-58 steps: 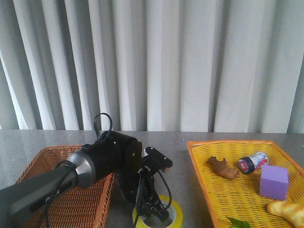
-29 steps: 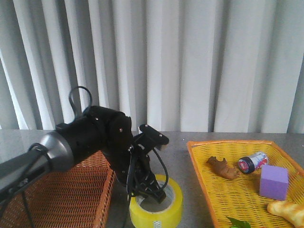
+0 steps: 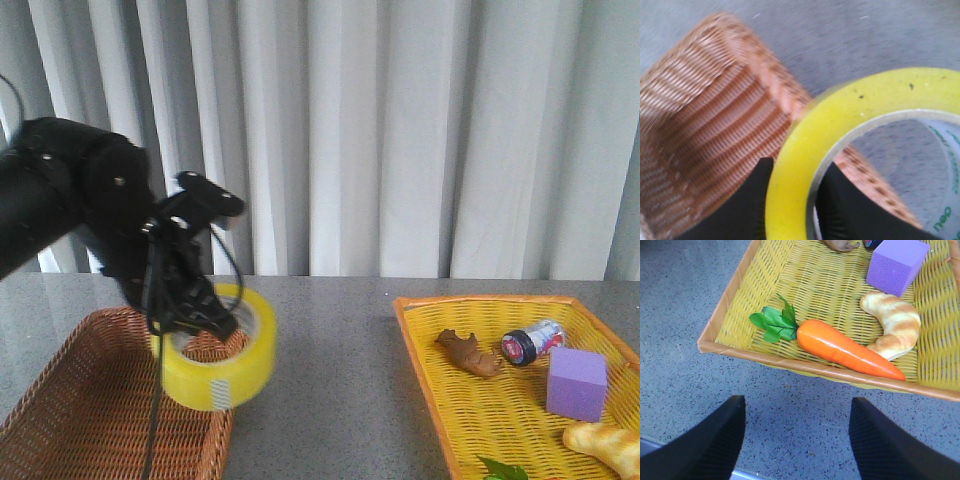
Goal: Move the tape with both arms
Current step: 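Lift the tape roll with the left gripper and lower it into the brown basket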
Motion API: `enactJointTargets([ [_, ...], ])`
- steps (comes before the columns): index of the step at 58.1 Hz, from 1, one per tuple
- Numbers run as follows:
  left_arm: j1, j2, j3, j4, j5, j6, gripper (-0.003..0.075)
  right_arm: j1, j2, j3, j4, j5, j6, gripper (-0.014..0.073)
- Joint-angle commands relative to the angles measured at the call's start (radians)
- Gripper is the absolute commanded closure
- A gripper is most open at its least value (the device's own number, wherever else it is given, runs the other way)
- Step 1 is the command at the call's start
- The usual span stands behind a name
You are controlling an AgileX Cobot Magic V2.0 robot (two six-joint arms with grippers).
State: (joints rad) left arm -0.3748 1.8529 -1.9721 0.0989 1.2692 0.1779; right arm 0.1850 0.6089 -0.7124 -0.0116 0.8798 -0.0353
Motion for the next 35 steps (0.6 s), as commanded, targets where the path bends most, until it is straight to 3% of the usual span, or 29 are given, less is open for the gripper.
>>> enactJointTargets([
  [1, 0.067, -0.055, -0.014, 0.009, -0.022, -0.042, 0.0623, -0.005, 0.002, -0.024, -0.005, -0.055, -0.001, 0.0155],
  [15, 0.204, -0.055, 0.128, 0.008, -0.098, -0.046, 0.0623, -0.005, 0.002, -0.024, -0.005, -0.055, -0.001, 0.0155],
  [35, 0.235, -0.045, 0.391, 0.001, -0.361, -0.046, 0.0622, -0.005, 0.002, -0.024, -0.005, -0.055, -0.001, 0.0155],
])
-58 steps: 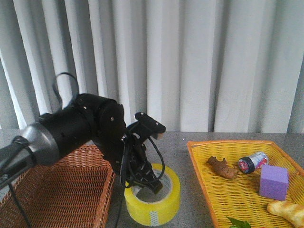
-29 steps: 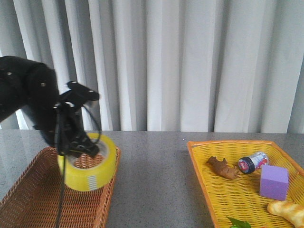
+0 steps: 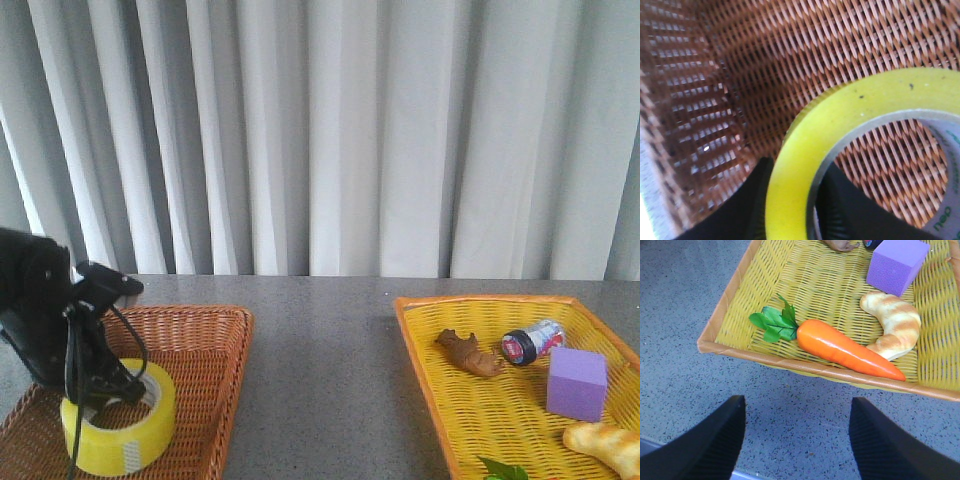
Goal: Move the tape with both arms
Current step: 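Lift the tape roll with the left gripper and lower it into the brown basket, then open the left gripper and raise it away from the tape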
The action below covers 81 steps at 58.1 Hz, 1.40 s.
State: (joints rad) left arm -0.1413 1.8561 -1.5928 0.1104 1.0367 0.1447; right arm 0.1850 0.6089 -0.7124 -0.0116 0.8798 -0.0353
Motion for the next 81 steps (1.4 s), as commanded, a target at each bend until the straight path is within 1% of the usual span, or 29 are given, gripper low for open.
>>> enactJointTargets([
  [1, 0.002, -0.046, 0.02, -0.011, -0.141, -0.012, 0.0622, -0.005, 0.002, -0.024, -0.005, -0.055, -0.001, 0.0155],
  [7, 0.002, -0.023, 0.041, -0.011, -0.174, -0.012, 0.0622, -0.005, 0.002, -0.024, -0.005, -0.055, -0.001, 0.0155],
  [16, 0.002, -0.005, 0.041, -0.011, -0.172, -0.016, 0.0617, -0.005, 0.002, -0.024, -0.005, -0.055, -0.001, 0.0155],
  [20, 0.002, -0.004, 0.041, -0.011, -0.173, -0.035, 0.0595, -0.005, 0.002, -0.024, -0.005, -0.055, -0.001, 0.0155],
  [23, 0.002, -0.004, 0.041, -0.011, -0.173, -0.038, 0.0559, -0.005, 0.002, -0.024, -0.005, -0.055, -0.001, 0.0155],
  [27, 0.002, -0.004, 0.041, -0.011, -0.173, -0.038, 0.0482, -0.005, 0.002, -0.024, -0.005, -0.055, -0.001, 0.0155],
  [36, 0.002, -0.015, 0.032, -0.011, -0.168, -0.038, 0.0237, -0.005, 0.002, -0.024, -0.005, -0.055, -0.001, 0.0155],
  [39, 0.002, -0.029, 0.022, -0.011, -0.15, -0.038, 0.0178, -0.005, 0.002, -0.024, -0.005, -0.055, -0.001, 0.0155],
  [43, 0.002, -0.059, 0.014, -0.011, -0.125, -0.038, 0.0127, -0.005, 0.002, -0.024, -0.005, -0.054, -0.001, 0.0155],
  [46, 0.001, -0.087, 0.014, -0.014, -0.108, -0.039, 0.0106, -0.005, 0.002, -0.024, -0.005, -0.055, -0.001, 0.0155],
  [53, 0.001, -0.18, 0.018, -0.054, -0.055, -0.054, 0.0109, -0.005, 0.002, -0.024, -0.005, -0.055, -0.001, 0.0155],
  [63, 0.001, -0.32, 0.033, -0.119, -0.011, -0.053, 0.014, -0.005, 0.002, -0.024, -0.005, -0.054, -0.001, 0.0155],
  [71, 0.001, -0.46, 0.126, -0.125, -0.046, -0.053, 0.0161, -0.005, 0.002, -0.024, -0.005, -0.054, -0.001, 0.0155],
  [81, 0.001, -0.651, 0.298, -0.125, -0.077, -0.053, 0.0169, -0.005, 0.002, -0.024, -0.005, -0.055, -0.001, 0.0155],
])
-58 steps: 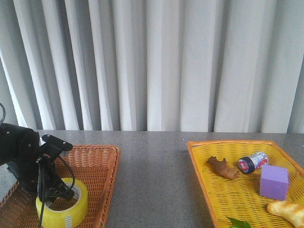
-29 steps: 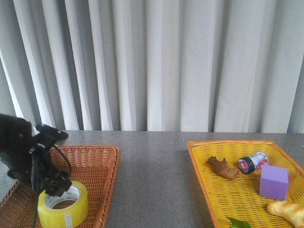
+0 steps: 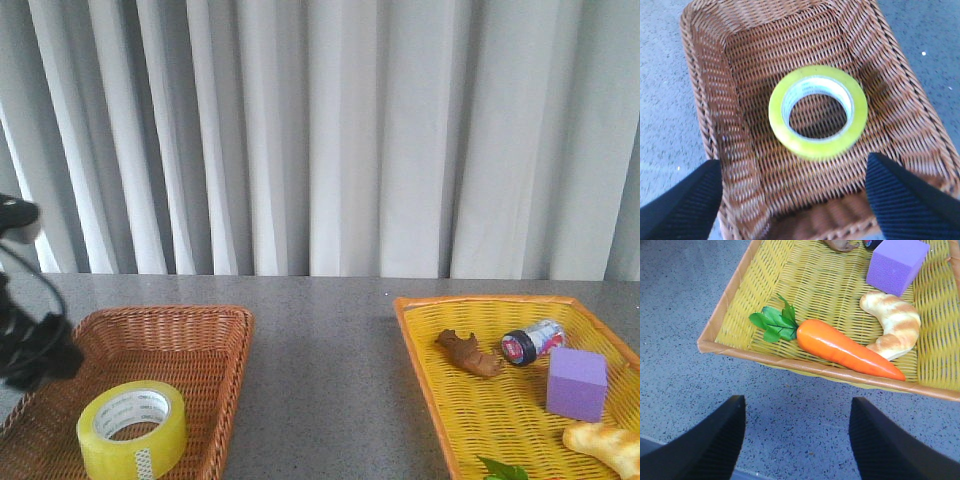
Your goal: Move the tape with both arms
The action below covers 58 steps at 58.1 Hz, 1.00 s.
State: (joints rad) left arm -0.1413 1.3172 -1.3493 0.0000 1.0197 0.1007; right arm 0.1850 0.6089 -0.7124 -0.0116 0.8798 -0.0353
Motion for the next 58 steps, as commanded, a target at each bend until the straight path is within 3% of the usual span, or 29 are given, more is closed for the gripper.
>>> enactJointTargets([
  [1, 0.001, -0.127, 0.068, -0.014, -0.061, -0.009, 0.0169, -0.005, 0.002, -0.024, -0.005, -0.055, -0.001, 0.0155],
  [18, 0.001, -0.402, 0.34, -0.013, -0.107, -0.009, 0.0169, -0.005, 0.002, -0.024, -0.005, -0.055, -0.001, 0.0155],
  [26, 0.002, -0.521, 0.475, 0.0, -0.206, -0.02, 0.0169, -0.005, 0.002, -0.024, -0.005, -0.055, -0.001, 0.0155],
  [42, 0.002, -0.697, 0.685, -0.006, -0.436, -0.182, 0.0174, -0.005, 0.002, -0.024, -0.004, -0.052, -0.001, 0.0157],
  [50, 0.002, -0.706, 0.733, -0.006, -0.464, -0.196, 0.0237, -0.005, 0.002, -0.024, -0.004, -0.046, -0.001, 0.02],
  [58, 0.002, -0.706, 0.743, -0.006, -0.467, -0.196, 0.037, -0.005, 0.002, -0.024, -0.004, -0.038, -0.001, 0.0319],
])
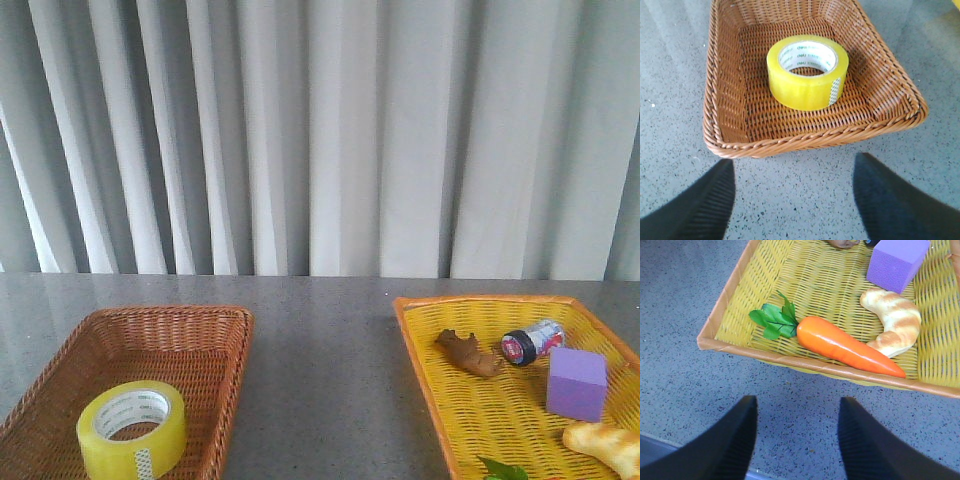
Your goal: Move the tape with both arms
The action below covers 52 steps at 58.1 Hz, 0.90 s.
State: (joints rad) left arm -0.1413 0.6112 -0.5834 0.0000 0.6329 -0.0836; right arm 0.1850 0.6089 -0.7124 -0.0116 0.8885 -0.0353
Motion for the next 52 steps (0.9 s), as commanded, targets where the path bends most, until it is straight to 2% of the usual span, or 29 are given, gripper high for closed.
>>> enactJointTargets([
  [1, 0.002, 0.0, -0.023, -0.006, -0.08, -0.011, 0.0386, -0.005, 0.002, -0.024, -0.004, -0.044, -0.001, 0.0342],
  [15, 0.002, 0.0, -0.023, -0.006, -0.094, -0.011, 0.0661, -0.005, 0.002, -0.024, -0.004, -0.027, -0.001, 0.0593],
  [20, 0.002, 0.0, -0.023, -0.006, -0.107, -0.01, 0.0729, -0.005, 0.002, -0.024, -0.004, -0.026, -0.001, 0.0603],
  [52, 0.002, 0.0, -0.023, 0.0, -0.104, -0.01, 0.0727, -0.005, 0.002, -0.024, -0.004, -0.022, -0.001, 0.0602],
])
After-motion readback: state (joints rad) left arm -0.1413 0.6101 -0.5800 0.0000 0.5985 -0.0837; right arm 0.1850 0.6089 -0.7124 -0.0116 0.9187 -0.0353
